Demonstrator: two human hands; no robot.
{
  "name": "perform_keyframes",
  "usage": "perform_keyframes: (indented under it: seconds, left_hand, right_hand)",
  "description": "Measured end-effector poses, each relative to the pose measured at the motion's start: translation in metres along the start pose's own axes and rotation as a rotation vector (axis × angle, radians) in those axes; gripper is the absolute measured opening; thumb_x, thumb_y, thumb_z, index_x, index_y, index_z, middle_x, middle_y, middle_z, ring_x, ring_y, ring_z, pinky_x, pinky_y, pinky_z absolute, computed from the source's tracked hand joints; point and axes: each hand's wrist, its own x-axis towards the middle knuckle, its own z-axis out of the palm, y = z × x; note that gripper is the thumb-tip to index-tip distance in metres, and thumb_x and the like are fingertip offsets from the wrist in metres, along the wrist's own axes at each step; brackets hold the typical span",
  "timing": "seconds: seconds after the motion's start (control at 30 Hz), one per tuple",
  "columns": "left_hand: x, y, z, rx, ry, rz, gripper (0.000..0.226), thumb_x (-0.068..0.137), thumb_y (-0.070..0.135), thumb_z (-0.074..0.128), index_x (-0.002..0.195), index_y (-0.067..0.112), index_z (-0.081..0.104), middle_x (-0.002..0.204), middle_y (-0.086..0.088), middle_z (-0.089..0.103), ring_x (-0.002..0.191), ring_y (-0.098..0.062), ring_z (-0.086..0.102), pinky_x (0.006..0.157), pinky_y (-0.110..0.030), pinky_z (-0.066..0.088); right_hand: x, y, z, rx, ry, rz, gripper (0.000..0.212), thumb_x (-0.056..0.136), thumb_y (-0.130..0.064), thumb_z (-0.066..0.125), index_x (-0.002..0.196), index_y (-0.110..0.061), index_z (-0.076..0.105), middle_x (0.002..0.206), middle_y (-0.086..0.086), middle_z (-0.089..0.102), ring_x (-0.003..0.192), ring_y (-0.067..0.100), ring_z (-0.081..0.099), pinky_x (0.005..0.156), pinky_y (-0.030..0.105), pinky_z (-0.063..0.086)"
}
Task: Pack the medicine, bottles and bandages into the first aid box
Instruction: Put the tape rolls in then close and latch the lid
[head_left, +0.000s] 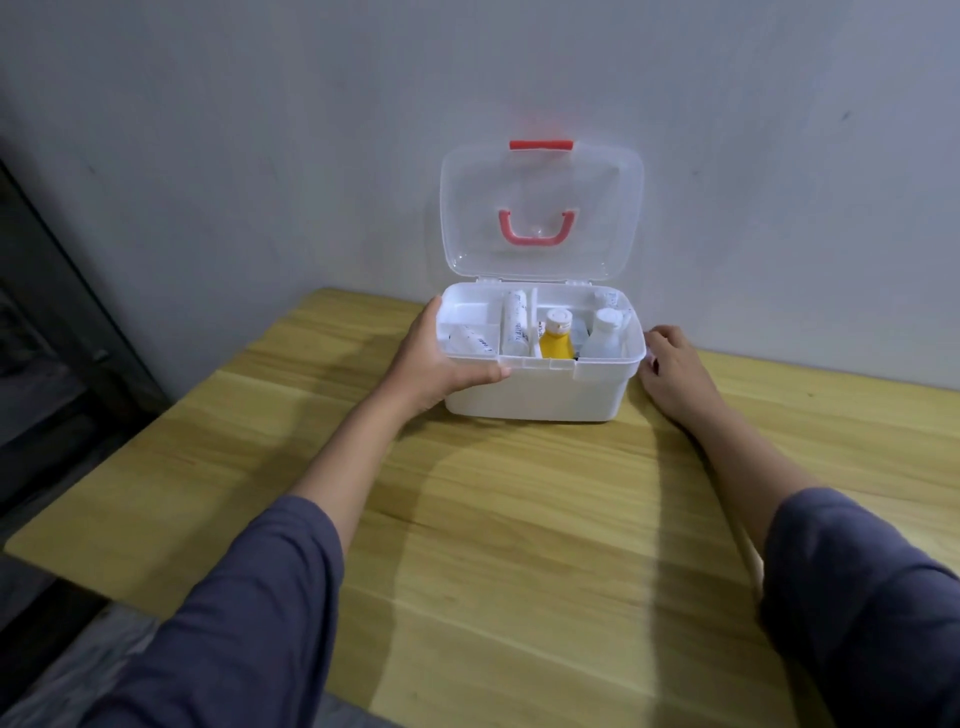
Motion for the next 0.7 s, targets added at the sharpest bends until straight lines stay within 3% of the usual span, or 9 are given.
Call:
perform_keyframes:
  seconds: [0.27, 0.43, 0.6, 0.7]
  left_hand:
    - [0.013, -0.014, 0.009, 0.004, 0.009, -0.011, 0.119, 0.033, 0.07, 0.093, 0.138, 0.034, 0.05, 0.137, 0.006, 0.061, 0.127, -0.018, 0.06, 0.106, -0.047, 0.051]
    - [0.01, -0.028, 0.005, 0.013, 0.011, -0.079, 0.104, 0.043, 0.048, 0.092, 0.137, 0.03, 0.051, 0.132, 0.005, 0.064, 0.121, -0.016, 0.062, 0.104, -0.044, 0.054]
    - [-0.01, -0.064, 0.016, 0.037, -0.009, -0.196, 0.109, 0.042, 0.045, 0.094, 0.139, 0.03, 0.048, 0.133, 0.006, 0.063, 0.122, -0.015, 0.062, 0.104, -0.044, 0.054]
    - [-0.016, -0.079, 0.02, 0.041, 0.004, -0.239, 0.111, 0.037, 0.043, 0.094, 0.138, 0.026, 0.05, 0.131, 0.004, 0.064, 0.12, -0.015, 0.063, 0.101, -0.04, 0.056]
  right_hand:
    - [-0.016, 0.011, 0.02, 0.163, 0.101, 0.067, 0.023, 0.087, 0.002, 0.051, 0.104, 0.0, 0.066, 0.114, 0.015, 0.059, 0.091, 0.029, 0.057, 0.077, 0.017, 0.034]
    - [-0.014, 0.0, 0.027, 0.419, 0.185, 0.293, 0.023, 0.09, -0.009, 0.051, 0.107, -0.008, 0.066, 0.107, 0.01, 0.056, 0.085, 0.018, 0.05, 0.081, 0.027, 0.042]
    - [-0.005, -0.052, 0.026, 0.586, 0.172, 0.105, 0.022, 0.088, -0.012, 0.057, 0.108, -0.013, 0.066, 0.094, -0.002, 0.053, 0.065, -0.014, 0.051, 0.061, -0.001, 0.036]
    - [0.005, -0.098, 0.04, 0.685, -0.029, -0.028, 0.027, 0.085, -0.012, 0.062, 0.113, -0.013, 0.063, 0.09, -0.008, 0.061, 0.067, -0.009, 0.053, 0.066, 0.0, 0.04]
